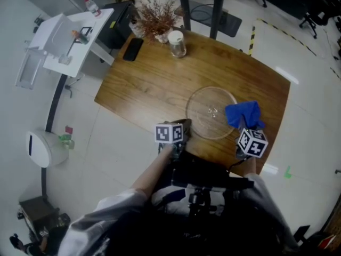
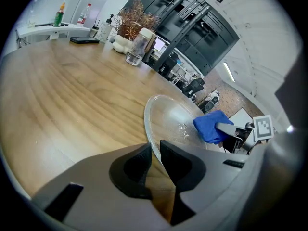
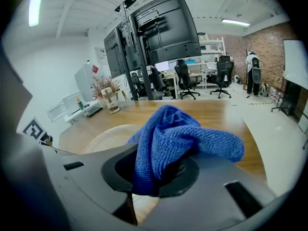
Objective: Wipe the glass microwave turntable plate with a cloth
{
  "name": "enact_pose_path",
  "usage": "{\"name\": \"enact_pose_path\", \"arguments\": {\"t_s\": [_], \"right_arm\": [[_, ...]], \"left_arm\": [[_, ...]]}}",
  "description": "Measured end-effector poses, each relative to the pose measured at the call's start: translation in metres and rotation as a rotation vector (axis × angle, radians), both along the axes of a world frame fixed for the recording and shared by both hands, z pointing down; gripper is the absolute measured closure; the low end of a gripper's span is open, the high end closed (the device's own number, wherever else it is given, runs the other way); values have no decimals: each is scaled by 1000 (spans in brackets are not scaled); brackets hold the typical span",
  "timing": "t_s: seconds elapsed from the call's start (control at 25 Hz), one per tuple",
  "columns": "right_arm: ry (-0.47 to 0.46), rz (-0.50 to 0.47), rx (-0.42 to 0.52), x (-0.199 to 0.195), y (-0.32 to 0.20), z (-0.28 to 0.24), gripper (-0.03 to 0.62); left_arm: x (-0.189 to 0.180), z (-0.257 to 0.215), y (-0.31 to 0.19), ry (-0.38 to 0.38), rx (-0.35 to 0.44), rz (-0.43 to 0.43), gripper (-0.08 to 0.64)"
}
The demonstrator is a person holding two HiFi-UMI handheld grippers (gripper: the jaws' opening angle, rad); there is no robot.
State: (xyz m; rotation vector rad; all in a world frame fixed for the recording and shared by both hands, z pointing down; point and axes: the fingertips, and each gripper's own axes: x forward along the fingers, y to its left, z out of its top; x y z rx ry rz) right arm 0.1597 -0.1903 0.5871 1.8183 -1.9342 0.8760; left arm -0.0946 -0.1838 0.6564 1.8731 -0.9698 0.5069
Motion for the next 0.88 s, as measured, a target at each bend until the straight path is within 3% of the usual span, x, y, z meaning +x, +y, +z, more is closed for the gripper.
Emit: {"name": "enact_pose_path", "arguments": {"t_s": [0.24, 0.44, 0.64, 0.88], "right_arm": [[-79, -71, 70, -36, -3, -27, 523], [-107, -291, 117, -119, -5, -46, 523], [-76, -494, 92, -186, 4, -36, 523], [-52, -515, 45, -196, 5, -21, 523]], "left_arm": [[2, 0, 1, -6, 10, -2, 495], [2, 0, 1, -7, 16, -2, 497], [2, -1, 1, -8, 18, -2, 495], [2, -2, 0, -7, 17, -2, 495]]}}
